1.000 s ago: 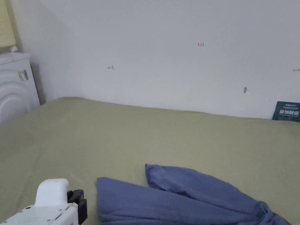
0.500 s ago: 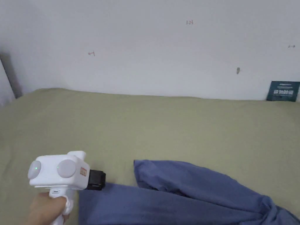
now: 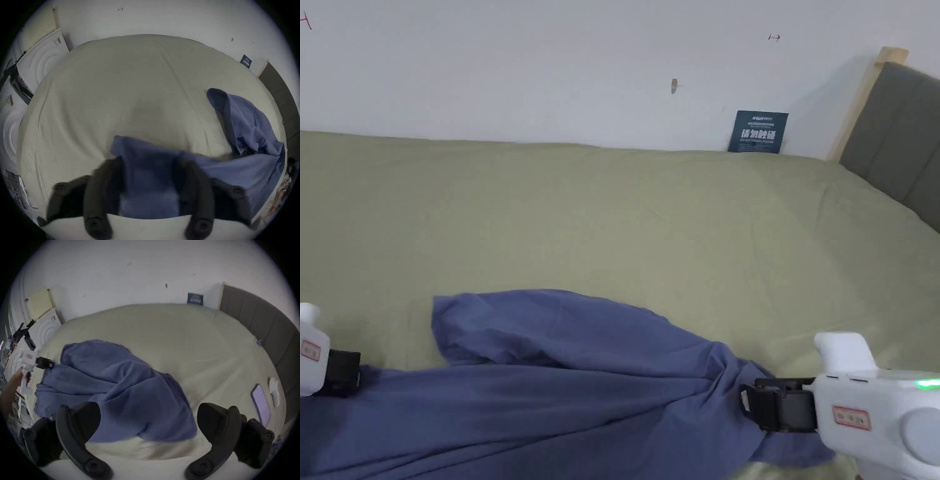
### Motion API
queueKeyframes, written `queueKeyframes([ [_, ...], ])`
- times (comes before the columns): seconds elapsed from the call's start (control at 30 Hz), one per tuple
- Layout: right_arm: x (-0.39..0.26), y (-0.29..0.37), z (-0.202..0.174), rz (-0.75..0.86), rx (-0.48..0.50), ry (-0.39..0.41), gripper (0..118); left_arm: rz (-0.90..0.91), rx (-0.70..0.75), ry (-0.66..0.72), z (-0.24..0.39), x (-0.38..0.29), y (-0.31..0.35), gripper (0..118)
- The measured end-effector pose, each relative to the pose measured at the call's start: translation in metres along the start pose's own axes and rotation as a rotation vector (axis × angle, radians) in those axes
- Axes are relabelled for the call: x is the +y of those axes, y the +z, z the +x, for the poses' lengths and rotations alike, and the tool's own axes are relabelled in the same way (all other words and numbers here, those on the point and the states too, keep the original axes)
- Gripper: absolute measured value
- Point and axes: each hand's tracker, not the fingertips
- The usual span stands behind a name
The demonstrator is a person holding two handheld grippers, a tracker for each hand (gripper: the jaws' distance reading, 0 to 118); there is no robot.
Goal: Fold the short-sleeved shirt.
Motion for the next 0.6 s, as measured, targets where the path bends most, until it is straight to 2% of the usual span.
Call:
queueKeyframes([
  [0.03,0.001,-0.015,0.002,-0.03,0.007,-0.019,117,0.006,-0.015,-0.014,-0.002,-0.002,0.004,44],
  [0.07,0.001,-0.028,0.005,-0.069,0.031,-0.037,116,0.009,-0.084,-0.001,-0.005,0.002,0.0,9],
  [0.1,0.0,-0.037,0.004,-0.079,0.021,-0.055,114,0.015,-0.057,0.012,-0.006,-0.001,0.002,4],
  [0.13,-0.001,-0.045,0.004,-0.077,0.022,-0.051,104,0.012,-0.073,0.031,-0.01,-0.002,0.002,4],
  [0.17,-0.003,-0.048,0.003,-0.077,0.029,-0.056,84,0.016,-0.09,0.038,-0.014,-0.004,0.003,4],
  [0.2,-0.005,-0.05,0.003,-0.089,0.031,-0.059,48,0.039,-0.108,0.059,-0.015,-0.004,0.004,4],
  [0.23,-0.005,-0.051,-0.002,-0.111,0.021,-0.058,2,0.045,-0.139,0.089,-0.019,-0.005,0.007,4],
  [0.3,-0.007,-0.041,-0.008,-0.099,0.014,-0.06,2,0.062,-0.231,0.153,-0.031,-0.007,0.018,4],
  [0.33,-0.005,-0.03,-0.009,-0.065,0.025,-0.036,2,0.107,-0.266,0.16,-0.032,-0.008,0.027,4],
  [0.4,0.004,-0.005,-0.012,0.039,0.031,-0.02,2,0.193,-0.264,0.112,-0.034,-0.006,0.052,4],
  [0.5,0.026,0.035,-0.017,0.159,0.091,-0.033,2,0.285,-0.314,0.064,-0.033,0.001,0.093,4],
  [0.6,0.048,0.07,-0.029,0.277,0.097,0.021,2,0.383,-0.301,0.024,-0.03,0.01,0.136,4],
])
